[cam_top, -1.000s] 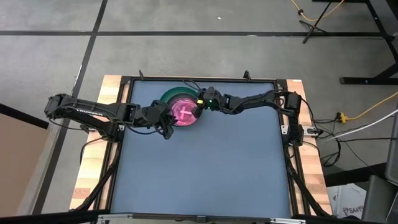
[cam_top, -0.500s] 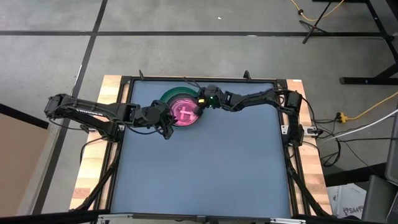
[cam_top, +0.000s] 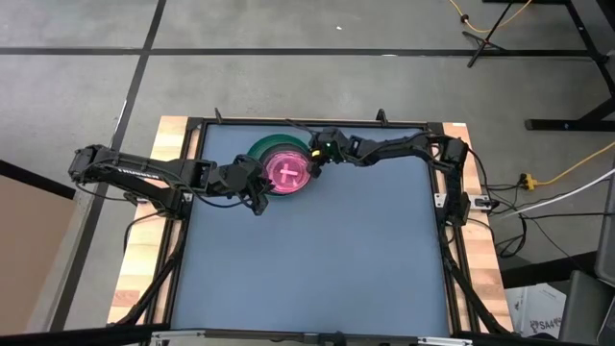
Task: Stack plastic plates
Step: Stack the pink plate on the other pink plate
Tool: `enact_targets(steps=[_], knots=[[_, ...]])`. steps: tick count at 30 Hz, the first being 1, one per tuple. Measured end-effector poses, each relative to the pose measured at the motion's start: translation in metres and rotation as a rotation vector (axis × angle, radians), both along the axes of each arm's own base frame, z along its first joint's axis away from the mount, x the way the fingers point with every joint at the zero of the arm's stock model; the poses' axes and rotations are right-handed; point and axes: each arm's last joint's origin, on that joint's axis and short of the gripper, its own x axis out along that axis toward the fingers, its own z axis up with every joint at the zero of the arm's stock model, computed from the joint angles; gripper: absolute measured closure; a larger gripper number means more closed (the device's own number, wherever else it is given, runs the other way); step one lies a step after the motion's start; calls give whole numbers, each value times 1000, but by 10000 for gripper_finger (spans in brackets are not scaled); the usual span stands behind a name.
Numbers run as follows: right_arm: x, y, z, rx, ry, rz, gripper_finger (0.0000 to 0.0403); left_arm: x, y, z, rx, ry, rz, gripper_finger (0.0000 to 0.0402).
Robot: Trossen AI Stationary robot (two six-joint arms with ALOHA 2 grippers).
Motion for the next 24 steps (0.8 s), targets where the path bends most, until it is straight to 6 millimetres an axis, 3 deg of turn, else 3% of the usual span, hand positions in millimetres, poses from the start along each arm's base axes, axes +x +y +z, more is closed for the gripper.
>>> enact_targets(steps=[24], knots=[[19, 42, 5, -63, -50, 59, 354, 4, -1, -4, 0, 19, -1, 320]])
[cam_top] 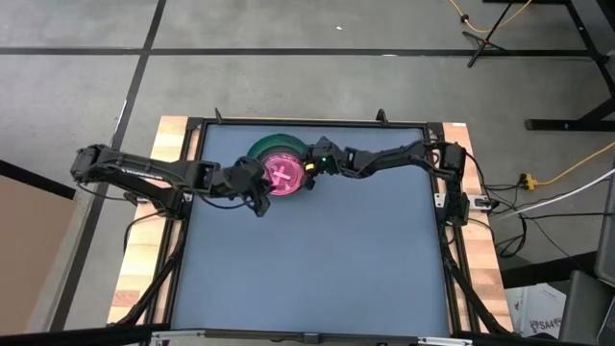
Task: Stack plastic plates
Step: Stack the pink plate on the other pink plate
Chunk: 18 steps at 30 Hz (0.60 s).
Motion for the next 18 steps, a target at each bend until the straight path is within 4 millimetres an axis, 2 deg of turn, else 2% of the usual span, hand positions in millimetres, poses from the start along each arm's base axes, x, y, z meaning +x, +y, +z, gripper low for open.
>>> enact_targets(steps=[5, 12, 18], knots=[[2, 5, 0, 2, -1, 17, 354, 13, -5, -18, 4, 82, -21, 320], [0, 1, 0, -23, 8, 19, 354, 33, -14, -52, 6, 226, -56, 320], [-1, -3, 0, -15, 6, 20, 354, 52, -16, -79, -2, 276, -93, 320]])
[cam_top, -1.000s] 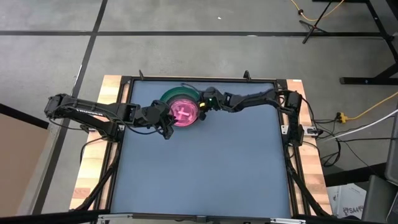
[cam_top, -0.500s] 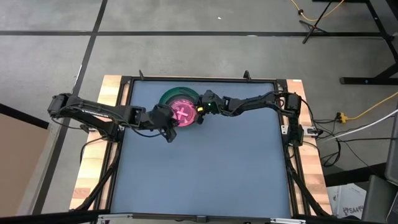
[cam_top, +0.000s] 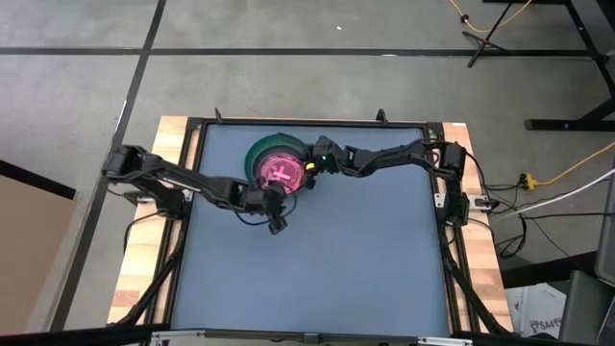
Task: Stack plastic plates
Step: Stack the pink plate on the other pink plate
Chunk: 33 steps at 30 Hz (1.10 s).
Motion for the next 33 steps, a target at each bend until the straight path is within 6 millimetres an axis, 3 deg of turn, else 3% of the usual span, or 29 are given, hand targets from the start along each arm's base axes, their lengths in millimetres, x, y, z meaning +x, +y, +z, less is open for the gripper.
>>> enact_targets(steps=[7, 16, 25, 33], knots=[[9, -3, 21, -67, -27, 44, 354, 15, 11, -23, -2, 29, 10, 320], [7, -3, 78, -173, -22, 97, 354, 17, 35, -30, -4, 44, 90, 320], [-14, 4, 130, -232, -10, 132, 354, 16, 54, -29, -7, 40, 152, 320], [-47, 13, 173, -287, -9, 162, 354, 13, 51, -17, 8, 11, 93, 320]])
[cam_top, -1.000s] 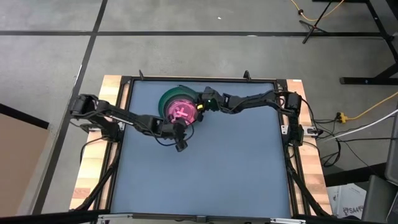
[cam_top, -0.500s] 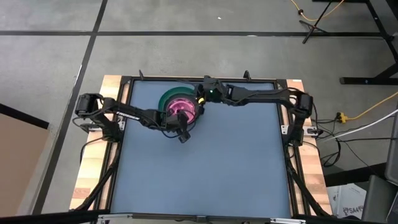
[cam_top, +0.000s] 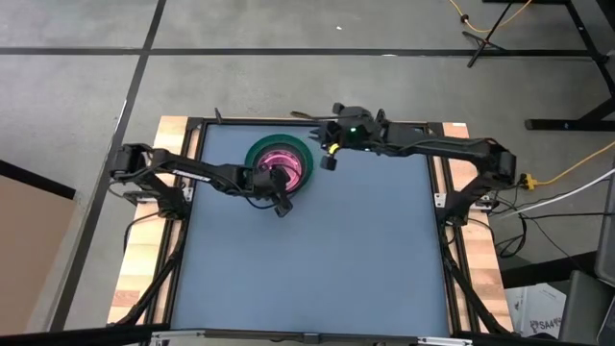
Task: Stack plastic plates
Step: Stack the pink plate on the other pink plate, then return to Home Position
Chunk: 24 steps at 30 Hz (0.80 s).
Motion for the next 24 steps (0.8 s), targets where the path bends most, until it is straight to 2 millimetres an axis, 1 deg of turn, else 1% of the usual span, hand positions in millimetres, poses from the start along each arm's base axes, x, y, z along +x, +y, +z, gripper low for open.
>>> enact_targets(steps=[4, 6, 10, 16, 19, 24], knots=[[-23, 7, 23, -37, 2, 20, 354, -7, -2, 23, 13, -72, -41, 320], [-35, 10, 36, -52, -10, 31, 354, -13, -2, 39, 37, -124, -63, 320], [-65, 19, 61, -89, -29, 46, 354, -31, -3, 73, 85, -234, -97, 320], [-116, 34, 90, -120, -37, 63, 354, -70, -6, 124, 141, -448, -113, 320], [-141, 42, 101, -125, -55, 65, 354, -93, -8, 145, 161, -552, -112, 320], [-181, 53, 117, -141, -104, 63, 354, -127, -11, 169, 212, -671, -127, 320]])
